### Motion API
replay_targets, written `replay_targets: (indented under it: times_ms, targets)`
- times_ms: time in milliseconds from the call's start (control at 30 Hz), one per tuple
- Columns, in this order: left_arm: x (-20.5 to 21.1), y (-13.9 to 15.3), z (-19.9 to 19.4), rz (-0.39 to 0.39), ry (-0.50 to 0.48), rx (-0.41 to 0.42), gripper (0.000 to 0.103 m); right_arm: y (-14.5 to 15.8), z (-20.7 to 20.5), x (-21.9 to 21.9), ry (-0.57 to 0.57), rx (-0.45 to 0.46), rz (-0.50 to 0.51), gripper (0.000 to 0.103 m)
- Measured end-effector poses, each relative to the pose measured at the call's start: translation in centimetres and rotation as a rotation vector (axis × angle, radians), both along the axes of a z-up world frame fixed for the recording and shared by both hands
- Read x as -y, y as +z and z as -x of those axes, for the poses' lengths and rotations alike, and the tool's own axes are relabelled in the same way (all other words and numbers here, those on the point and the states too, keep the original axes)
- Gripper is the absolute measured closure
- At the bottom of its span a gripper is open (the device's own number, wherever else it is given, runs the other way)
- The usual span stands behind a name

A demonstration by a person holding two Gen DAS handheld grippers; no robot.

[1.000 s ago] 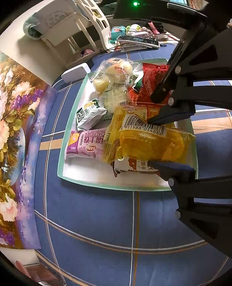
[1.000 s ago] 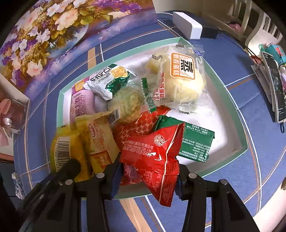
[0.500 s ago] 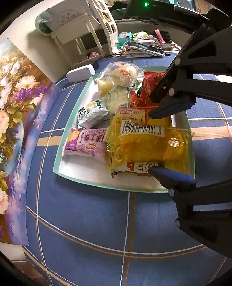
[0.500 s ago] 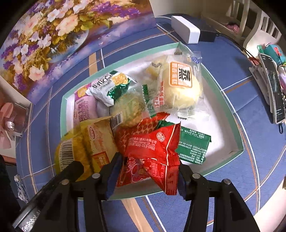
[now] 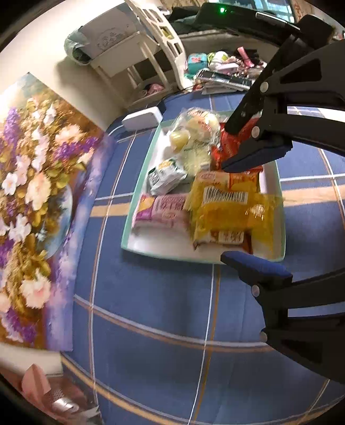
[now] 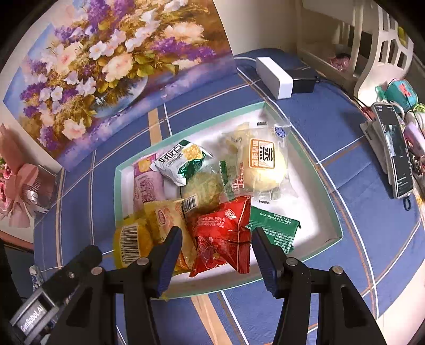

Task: Organize snacks
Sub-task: 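Open both tools to release the packets and lift away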

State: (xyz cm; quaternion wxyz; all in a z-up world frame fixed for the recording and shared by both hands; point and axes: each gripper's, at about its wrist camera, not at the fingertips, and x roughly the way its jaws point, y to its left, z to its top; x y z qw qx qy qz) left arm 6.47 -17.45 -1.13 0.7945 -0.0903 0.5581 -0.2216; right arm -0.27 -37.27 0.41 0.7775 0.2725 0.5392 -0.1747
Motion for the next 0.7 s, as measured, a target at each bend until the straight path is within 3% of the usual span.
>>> replay_targets:
  times_ms: [167,467,700]
  targets:
    - [-1.3,-0.1,-0.5,-0.073,0.053,0.025,0.04,0.3,0.5,0.4,-0.006,0.004,0.005,0.044]
    - [-2.4,-1.0,-1.1,-0.195,0.12,0.049,0.022,1.3,0.4,0.1,0.007,0.024,0.031,0.044]
    - [-2.9,-1.0,-1.2,-0.248,0.143,0.073,0.021,1.6,-0.4,-1.4,0.051,0.026,0.053,0.044]
